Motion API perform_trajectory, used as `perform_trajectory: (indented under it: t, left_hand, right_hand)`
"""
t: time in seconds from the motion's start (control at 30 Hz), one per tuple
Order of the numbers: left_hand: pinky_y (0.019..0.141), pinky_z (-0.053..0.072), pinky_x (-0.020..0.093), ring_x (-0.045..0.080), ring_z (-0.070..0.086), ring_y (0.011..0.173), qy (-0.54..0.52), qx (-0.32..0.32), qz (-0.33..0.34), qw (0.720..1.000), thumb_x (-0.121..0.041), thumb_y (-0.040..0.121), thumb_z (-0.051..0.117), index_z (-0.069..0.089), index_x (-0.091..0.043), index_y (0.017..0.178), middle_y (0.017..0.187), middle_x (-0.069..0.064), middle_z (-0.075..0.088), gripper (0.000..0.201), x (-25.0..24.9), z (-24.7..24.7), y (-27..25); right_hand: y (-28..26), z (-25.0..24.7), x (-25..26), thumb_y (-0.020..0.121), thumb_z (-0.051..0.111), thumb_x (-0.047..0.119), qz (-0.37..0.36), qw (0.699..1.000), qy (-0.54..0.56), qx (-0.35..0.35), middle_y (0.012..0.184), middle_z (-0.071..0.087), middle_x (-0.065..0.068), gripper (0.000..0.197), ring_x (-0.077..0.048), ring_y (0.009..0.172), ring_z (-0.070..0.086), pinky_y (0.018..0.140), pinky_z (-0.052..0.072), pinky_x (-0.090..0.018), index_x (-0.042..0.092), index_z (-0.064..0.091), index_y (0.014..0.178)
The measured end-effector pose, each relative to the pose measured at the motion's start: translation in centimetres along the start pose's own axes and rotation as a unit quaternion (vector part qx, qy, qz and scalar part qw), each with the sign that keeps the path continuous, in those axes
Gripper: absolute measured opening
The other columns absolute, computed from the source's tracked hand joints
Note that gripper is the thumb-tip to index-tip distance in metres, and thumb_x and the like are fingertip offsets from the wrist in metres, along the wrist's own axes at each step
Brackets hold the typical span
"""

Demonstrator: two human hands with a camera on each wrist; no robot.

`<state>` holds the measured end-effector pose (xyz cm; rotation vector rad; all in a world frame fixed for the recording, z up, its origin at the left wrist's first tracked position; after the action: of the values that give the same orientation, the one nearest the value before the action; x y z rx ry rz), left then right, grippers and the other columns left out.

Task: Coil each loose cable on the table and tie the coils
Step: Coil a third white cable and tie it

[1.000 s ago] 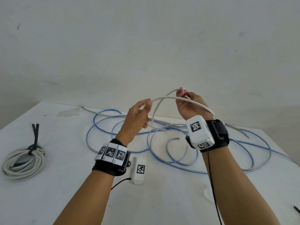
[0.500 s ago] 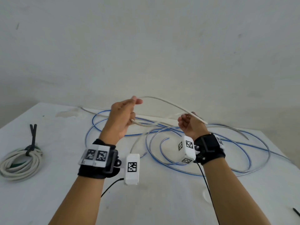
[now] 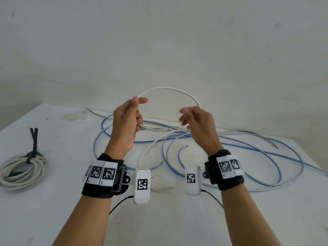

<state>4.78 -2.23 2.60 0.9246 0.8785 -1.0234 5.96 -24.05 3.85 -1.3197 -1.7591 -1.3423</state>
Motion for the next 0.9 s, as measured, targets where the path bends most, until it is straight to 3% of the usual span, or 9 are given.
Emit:
perform_trajectory:
  t: [0.1, 0.23, 0.3, 0.4, 0.5, 0.63, 0.73, 0.83, 0.9]
  left_hand:
    - [0.048, 0.014, 0.025, 0.01, 0.022, 0.051, 0.006, -0.003, 0.011, 1.0, -0.027, 0.109, 0.044, 0.068, -0.011, 0.101, 0.059, -0.004, 0.023, 0.029, -0.3, -0.1, -0.4]
    - [0.045, 0.026, 0.021, 0.01, 0.038, 0.051, 0.038, 0.031, 0.016, 0.999, -0.023, 0.109, 0.043, 0.066, -0.008, 0.107, 0.062, -0.002, 0.035, 0.027, -0.6, -0.2, -0.8]
    - [0.048, 0.042, 0.023, 0.012, 0.056, 0.062, 0.099, 0.024, 0.02, 0.995, -0.022, 0.107, 0.049, 0.062, -0.007, 0.122, 0.077, 0.003, 0.053, 0.025, -0.3, -0.3, -0.6]
    - [0.087, 0.051, 0.021, 0.013, 0.06, 0.108, 0.313, -0.014, 0.157, 0.937, -0.028, 0.098, 0.064, 0.049, -0.013, 0.14, 0.124, 0.004, 0.057, 0.047, -0.9, -0.5, -0.6]
    - [0.1, 0.045, 0.026, 0.011, 0.059, 0.119, 0.37, 0.105, 0.295, 0.875, -0.021, 0.1, 0.063, 0.06, -0.012, 0.13, 0.124, -0.001, 0.063, 0.032, -1.5, 1.6, -1.9]
    - [0.073, 0.047, 0.021, -0.001, 0.064, 0.077, 0.4, 0.241, 0.19, 0.863, -0.039, 0.105, 0.048, 0.067, -0.019, 0.105, 0.079, -0.021, 0.067, 0.028, 0.4, 3.7, -3.3]
    - [0.056, 0.035, 0.03, 0.006, 0.04, 0.055, 0.391, 0.25, 0.16, 0.871, -0.048, 0.105, 0.04, 0.051, -0.02, 0.077, 0.059, -0.008, 0.047, 0.042, 0.7, 3.9, -3.6]
    - [0.05, 0.025, 0.026, 0.01, 0.023, 0.052, 0.223, 0.253, 0.057, 0.94, -0.043, 0.101, 0.041, 0.041, -0.026, 0.061, 0.058, -0.006, 0.027, 0.044, -0.2, 3.7, -3.3]
    - [0.045, 0.02, 0.022, 0.01, 0.014, 0.047, 0.051, 0.238, -0.034, 0.969, -0.042, 0.099, 0.041, 0.039, -0.028, 0.056, 0.056, -0.01, 0.019, 0.045, -1.3, 3.4, -3.1]
  right_hand:
    - [-1.9, 3.3, 1.4, 0.097, 0.061, 0.039, 0.041, 0.984, 0.082, 0.154, 0.078, 0.075, -0.009, 0.037, -0.018, 0.067, 0.066, 0.062, 0.051, -0.028, 0.005, 0.072, 0.102]
    - [-2.3, 4.1, 0.8, 0.094, 0.072, 0.017, 0.022, 0.986, 0.105, 0.127, 0.075, 0.074, -0.011, 0.01, -0.016, 0.063, 0.065, 0.059, 0.051, -0.023, 0.008, 0.074, 0.094]
    - [-2.3, 3.9, -0.2, 0.093, 0.072, 0.01, 0.028, 0.988, 0.123, 0.085, 0.072, 0.071, -0.011, 0.006, -0.017, 0.061, 0.063, 0.059, 0.051, -0.025, 0.005, 0.074, 0.09]
    - [-2.3, 3.7, -0.7, 0.092, 0.073, 0.01, 0.035, 0.991, 0.121, 0.05, 0.071, 0.07, -0.015, 0.009, -0.02, 0.059, 0.062, 0.06, 0.052, -0.029, 0.002, 0.072, 0.088]
    - [-2.3, 3.4, -0.2, 0.093, 0.073, 0.009, 0.032, 0.992, 0.114, 0.052, 0.069, 0.071, -0.012, 0.008, -0.019, 0.056, 0.062, 0.057, 0.052, -0.027, 0.004, 0.066, 0.092]
    - [-2.5, 2.6, 1.1, 0.097, 0.065, 0.004, 0.014, 0.99, 0.123, 0.069, 0.065, 0.069, -0.008, 0.008, -0.017, 0.055, 0.062, 0.057, 0.052, -0.026, 0.006, 0.057, 0.098]
    - [-2.6, 2.1, 1.5, 0.103, 0.058, 0.015, 0.017, 0.984, 0.167, 0.056, 0.065, 0.069, -0.008, 0.013, -0.018, 0.056, 0.062, 0.057, 0.052, -0.027, 0.003, 0.06, 0.096]
    - [-2.2, 1.8, -0.6, 0.107, 0.049, 0.026, 0.045, 0.988, 0.147, -0.014, 0.084, 0.07, -0.006, 0.022, -0.015, 0.068, 0.06, 0.063, 0.05, -0.03, 0.01, 0.063, 0.104]
    - [-2.1, 2.1, -2.0, 0.1, 0.061, 0.021, 0.018, 0.999, 0.03, -0.013, 0.107, 0.065, 0.001, 0.022, -0.009, 0.086, 0.06, 0.076, 0.05, -0.028, 0.028, 0.061, 0.122]
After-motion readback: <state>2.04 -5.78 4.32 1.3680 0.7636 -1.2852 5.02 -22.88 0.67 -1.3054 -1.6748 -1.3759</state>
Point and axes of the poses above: each hand's wrist, its own y-axis towards the middle knuckle, its own z-axis out of the palm, x = y × z, the point moved 5 cm from there along y, towards the middle knuckle
